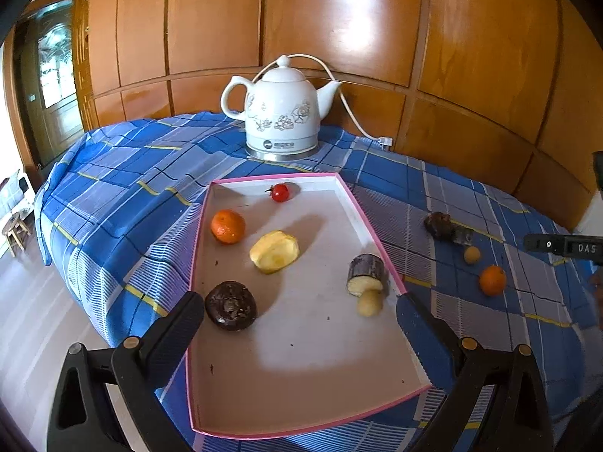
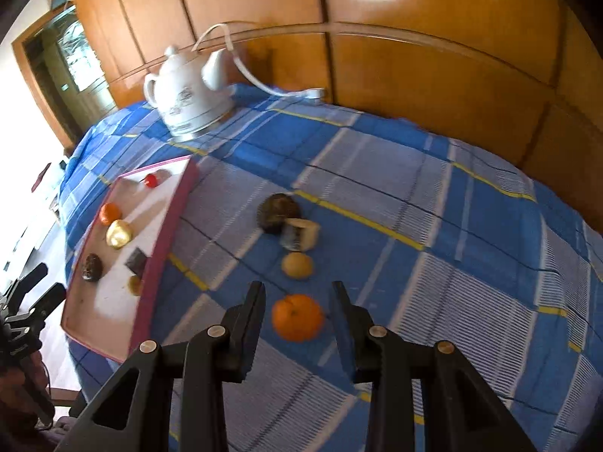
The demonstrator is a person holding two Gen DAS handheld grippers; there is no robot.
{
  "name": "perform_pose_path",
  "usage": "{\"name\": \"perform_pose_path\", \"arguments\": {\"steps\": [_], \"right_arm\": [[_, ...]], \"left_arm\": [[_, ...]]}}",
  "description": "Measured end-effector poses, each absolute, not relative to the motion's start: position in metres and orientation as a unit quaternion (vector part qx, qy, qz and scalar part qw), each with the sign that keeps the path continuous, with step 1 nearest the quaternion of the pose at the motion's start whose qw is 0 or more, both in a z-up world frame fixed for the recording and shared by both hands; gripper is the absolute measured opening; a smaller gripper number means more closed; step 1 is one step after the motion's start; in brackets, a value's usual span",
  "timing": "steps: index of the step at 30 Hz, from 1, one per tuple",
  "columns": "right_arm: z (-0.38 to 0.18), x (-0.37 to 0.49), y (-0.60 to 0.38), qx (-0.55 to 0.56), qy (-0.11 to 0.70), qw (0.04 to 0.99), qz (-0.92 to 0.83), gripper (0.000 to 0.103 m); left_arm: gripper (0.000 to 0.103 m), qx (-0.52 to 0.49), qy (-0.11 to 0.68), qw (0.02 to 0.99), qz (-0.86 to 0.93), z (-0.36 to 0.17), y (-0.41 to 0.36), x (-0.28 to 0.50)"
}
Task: Organize fruits
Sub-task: 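Reach the left tool to the dark brown round fruit and grasp it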
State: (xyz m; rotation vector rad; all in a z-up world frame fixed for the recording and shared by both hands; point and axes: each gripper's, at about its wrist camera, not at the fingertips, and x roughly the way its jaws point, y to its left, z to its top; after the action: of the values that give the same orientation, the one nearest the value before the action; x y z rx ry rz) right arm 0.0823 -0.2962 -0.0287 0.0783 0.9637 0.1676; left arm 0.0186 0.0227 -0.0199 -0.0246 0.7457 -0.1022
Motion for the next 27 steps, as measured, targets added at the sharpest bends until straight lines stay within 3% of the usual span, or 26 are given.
{"name": "perform_pose_path", "arguments": {"steps": [17, 24, 27], "right_arm": [[-0.06, 0.081, -0.407, 0.164, 0.478, 0.862, -0.052, 0.035], [-0.055, 0.081, -0.401, 0.157, 0.477, 0.864, -0.041, 0.035], [-0.055, 0.082, -0.396, 0.151, 0.478, 0.865, -0.034, 0.035]], "left_arm": [[0.101, 0.025, 0.379, 0.918, -0.112, -0.015, -0.028, 0.032], [0.083, 0.016, 0.405, 0.899, -0.165, -0.014, -0.062, 0.053], [0.08, 0.017, 0.413, 0.892, -0.182, -0.015, -0.077, 0.065]]}}
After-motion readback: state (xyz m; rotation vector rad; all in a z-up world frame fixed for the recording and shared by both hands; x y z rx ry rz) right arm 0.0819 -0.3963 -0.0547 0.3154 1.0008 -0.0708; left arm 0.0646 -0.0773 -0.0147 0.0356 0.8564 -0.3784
